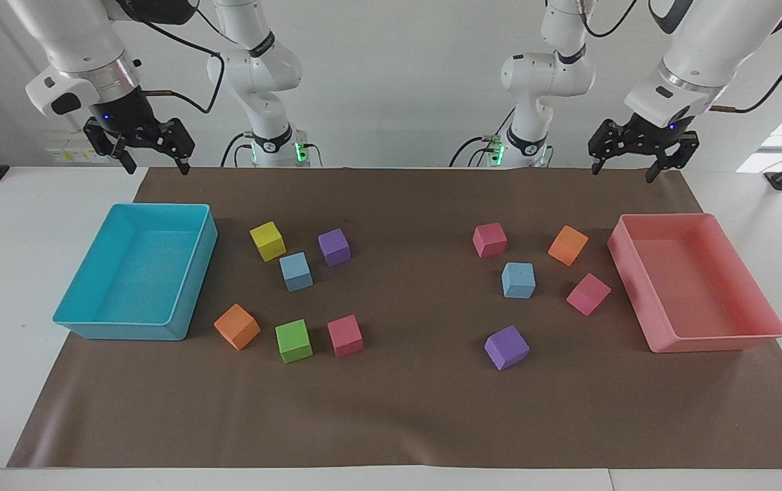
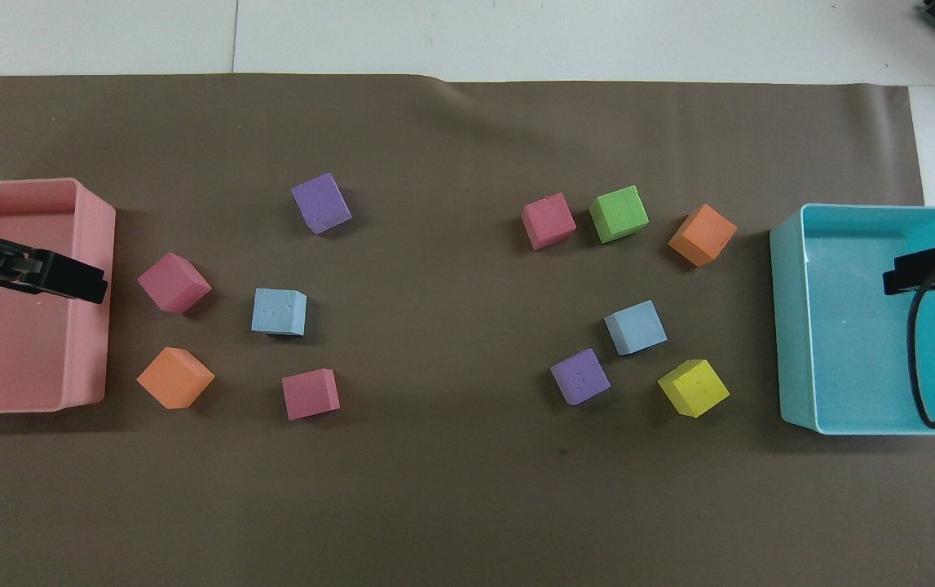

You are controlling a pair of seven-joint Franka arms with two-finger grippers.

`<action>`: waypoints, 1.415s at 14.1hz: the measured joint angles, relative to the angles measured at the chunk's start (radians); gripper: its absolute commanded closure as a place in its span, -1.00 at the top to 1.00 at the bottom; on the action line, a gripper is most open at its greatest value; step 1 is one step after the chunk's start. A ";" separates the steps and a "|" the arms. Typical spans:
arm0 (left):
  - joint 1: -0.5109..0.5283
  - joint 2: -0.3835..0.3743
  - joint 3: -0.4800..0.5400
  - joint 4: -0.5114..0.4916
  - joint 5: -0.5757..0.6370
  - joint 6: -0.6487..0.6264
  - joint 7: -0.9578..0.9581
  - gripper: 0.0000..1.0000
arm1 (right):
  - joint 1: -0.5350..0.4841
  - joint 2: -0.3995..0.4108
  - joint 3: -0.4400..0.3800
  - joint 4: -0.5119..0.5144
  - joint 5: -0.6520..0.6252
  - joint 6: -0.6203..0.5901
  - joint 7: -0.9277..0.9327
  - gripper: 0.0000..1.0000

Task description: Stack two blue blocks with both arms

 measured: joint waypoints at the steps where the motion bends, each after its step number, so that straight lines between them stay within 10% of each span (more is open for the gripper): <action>1: 0.000 0.000 0.000 0.000 0.000 0.000 0.000 1.00 | 0.005 -0.003 0.000 -0.008 0.000 0.000 0.000 1.00; 20: 0.000 0.000 -0.002 -0.001 0.000 0.000 0.000 1.00 | 0.255 0.124 0.009 -0.455 0.022 0.553 0.085 1.00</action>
